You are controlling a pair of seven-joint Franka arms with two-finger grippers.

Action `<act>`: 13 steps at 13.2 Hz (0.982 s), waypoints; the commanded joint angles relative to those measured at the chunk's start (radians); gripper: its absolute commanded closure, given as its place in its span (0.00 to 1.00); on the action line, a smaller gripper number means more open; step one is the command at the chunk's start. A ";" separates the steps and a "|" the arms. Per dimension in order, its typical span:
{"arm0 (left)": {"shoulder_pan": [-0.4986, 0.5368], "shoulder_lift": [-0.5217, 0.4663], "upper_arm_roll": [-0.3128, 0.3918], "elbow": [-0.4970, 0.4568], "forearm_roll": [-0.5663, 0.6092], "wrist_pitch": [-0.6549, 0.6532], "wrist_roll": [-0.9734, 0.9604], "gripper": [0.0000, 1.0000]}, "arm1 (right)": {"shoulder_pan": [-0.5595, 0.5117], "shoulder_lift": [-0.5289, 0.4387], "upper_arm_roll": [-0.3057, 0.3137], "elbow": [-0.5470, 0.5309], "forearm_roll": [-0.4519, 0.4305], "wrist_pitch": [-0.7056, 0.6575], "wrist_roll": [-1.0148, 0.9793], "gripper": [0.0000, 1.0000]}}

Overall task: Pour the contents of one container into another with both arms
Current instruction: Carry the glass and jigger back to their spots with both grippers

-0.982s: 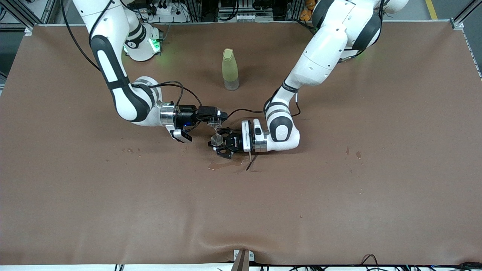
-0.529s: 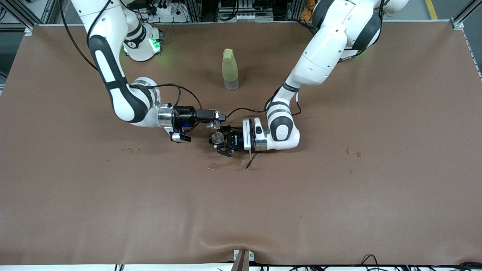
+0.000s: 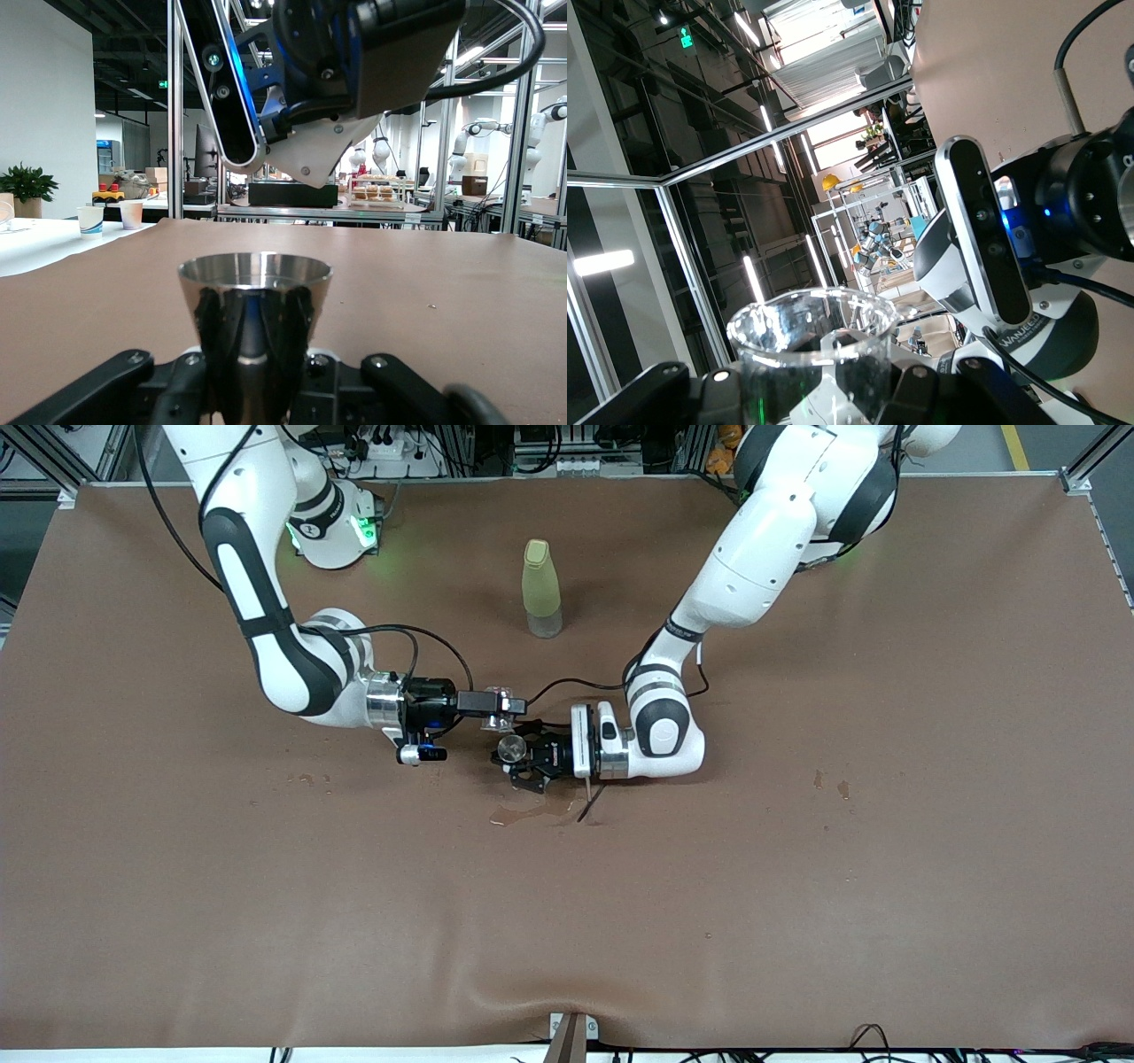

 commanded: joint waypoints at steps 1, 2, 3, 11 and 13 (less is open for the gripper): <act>0.000 -0.024 -0.003 -0.027 -0.021 -0.013 0.026 1.00 | -0.016 -0.020 0.003 0.022 -0.092 -0.002 -0.119 1.00; 0.000 -0.024 -0.004 -0.027 -0.021 -0.013 0.026 1.00 | -0.037 -0.020 0.000 0.036 -0.143 -0.004 -0.227 1.00; 0.000 -0.024 -0.004 -0.027 -0.021 -0.013 0.026 1.00 | -0.046 -0.024 -0.002 0.047 -0.169 -0.005 -0.328 1.00; 0.120 -0.161 0.000 -0.158 0.045 -0.013 -0.089 1.00 | -0.213 -0.047 -0.054 0.118 -0.425 -0.140 -1.017 1.00; 0.193 -0.206 -0.001 -0.177 0.172 -0.013 -0.165 1.00 | -0.288 -0.047 -0.075 0.141 -0.497 -0.212 -1.128 1.00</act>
